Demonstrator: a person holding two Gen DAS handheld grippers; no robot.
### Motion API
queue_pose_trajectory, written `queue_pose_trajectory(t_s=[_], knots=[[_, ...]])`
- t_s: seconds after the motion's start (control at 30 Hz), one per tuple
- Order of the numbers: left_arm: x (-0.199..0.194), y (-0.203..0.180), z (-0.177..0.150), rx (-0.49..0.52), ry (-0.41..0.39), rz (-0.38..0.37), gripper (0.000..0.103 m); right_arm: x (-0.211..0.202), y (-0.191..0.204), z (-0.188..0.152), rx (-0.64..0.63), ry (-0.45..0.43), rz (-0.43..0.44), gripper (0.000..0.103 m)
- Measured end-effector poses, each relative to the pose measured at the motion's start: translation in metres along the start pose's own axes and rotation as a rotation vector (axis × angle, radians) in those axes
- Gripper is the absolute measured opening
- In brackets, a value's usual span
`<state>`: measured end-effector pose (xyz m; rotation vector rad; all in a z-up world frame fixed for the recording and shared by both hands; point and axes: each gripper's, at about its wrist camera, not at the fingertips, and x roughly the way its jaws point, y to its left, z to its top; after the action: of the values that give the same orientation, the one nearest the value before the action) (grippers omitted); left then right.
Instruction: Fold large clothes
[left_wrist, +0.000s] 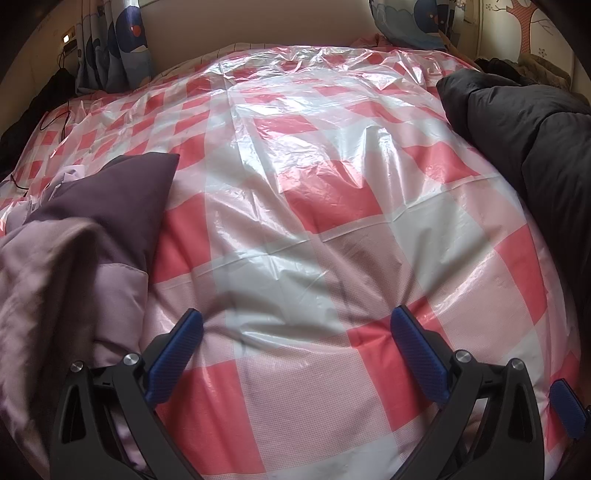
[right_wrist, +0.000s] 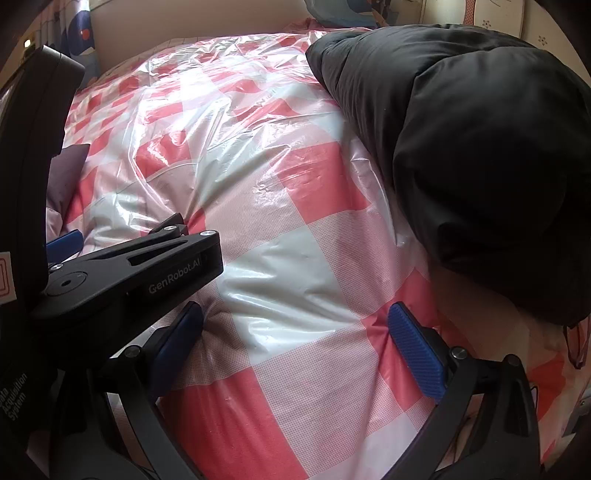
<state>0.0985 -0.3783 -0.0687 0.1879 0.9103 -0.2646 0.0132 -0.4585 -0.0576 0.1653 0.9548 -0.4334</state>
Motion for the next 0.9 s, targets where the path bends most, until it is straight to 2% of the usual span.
queue_pose_trajectory(t_s=[0.9], knots=[[0.0038, 0.0008, 0.0028, -0.012, 0.007, -0.009, 0.098, 0.0002, -0.0002, 0.0001, 0.001, 0.002, 0.001, 0.096]])
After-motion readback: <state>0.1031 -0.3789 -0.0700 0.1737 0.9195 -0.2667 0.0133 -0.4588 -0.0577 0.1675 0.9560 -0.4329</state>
